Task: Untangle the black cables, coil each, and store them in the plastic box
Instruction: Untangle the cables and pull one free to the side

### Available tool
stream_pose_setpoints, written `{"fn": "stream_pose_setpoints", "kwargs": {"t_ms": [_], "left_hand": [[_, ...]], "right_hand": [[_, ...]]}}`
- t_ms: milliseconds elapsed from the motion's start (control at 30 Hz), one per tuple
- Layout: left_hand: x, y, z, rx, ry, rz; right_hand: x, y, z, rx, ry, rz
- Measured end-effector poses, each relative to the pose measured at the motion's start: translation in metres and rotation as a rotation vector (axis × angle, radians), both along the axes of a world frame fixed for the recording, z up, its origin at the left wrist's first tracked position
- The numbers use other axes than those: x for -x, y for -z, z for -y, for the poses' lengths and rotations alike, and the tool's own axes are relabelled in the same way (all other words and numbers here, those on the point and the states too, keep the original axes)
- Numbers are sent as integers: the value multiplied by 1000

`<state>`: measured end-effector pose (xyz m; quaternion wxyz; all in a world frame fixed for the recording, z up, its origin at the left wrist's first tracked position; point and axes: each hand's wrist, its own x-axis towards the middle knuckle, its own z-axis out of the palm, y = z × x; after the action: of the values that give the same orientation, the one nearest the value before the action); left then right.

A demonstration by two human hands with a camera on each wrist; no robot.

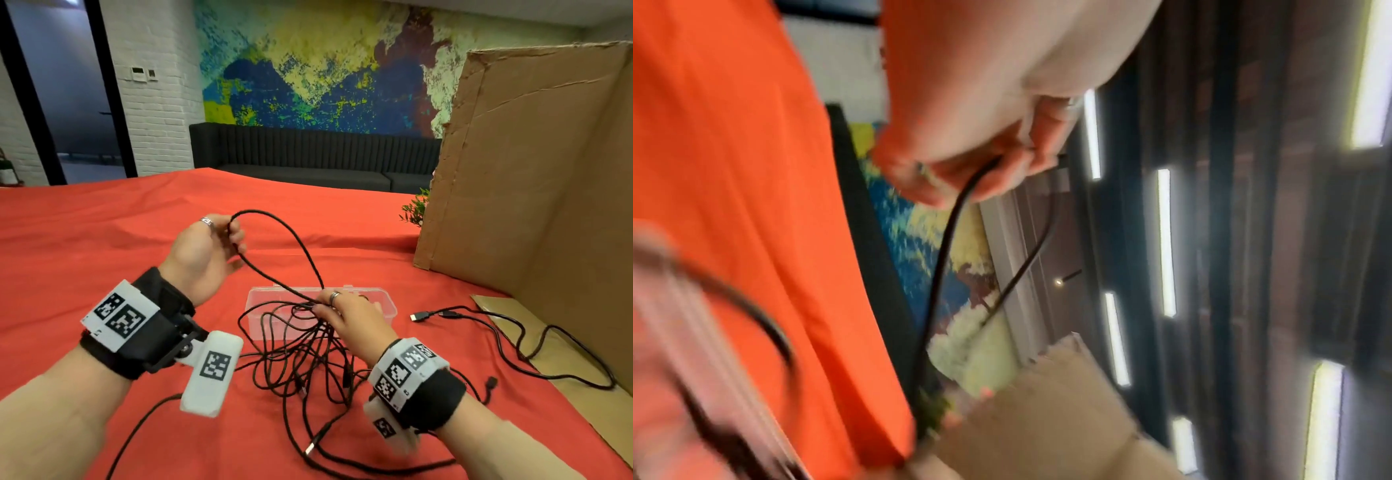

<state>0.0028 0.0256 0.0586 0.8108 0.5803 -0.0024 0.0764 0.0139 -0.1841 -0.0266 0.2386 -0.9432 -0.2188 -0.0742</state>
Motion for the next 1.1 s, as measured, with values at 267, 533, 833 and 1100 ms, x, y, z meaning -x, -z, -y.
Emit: {"fn": "stream_pose_setpoints", "kwargs": {"t_ms": [267, 533, 833, 1100], "left_hand": [[8, 20, 35, -1771, -78, 559], [-5, 11, 14, -1112, -80, 528], [-21, 5, -48, -1449, -439, -21], [-9, 57, 53, -1708, 427, 353]], "right_hand": [[15, 0, -15, 271, -2, 644], [7, 2, 14, 364, -81, 288], [2, 19, 35, 246, 2, 459], [19, 12, 25, 220, -144, 599]]}}
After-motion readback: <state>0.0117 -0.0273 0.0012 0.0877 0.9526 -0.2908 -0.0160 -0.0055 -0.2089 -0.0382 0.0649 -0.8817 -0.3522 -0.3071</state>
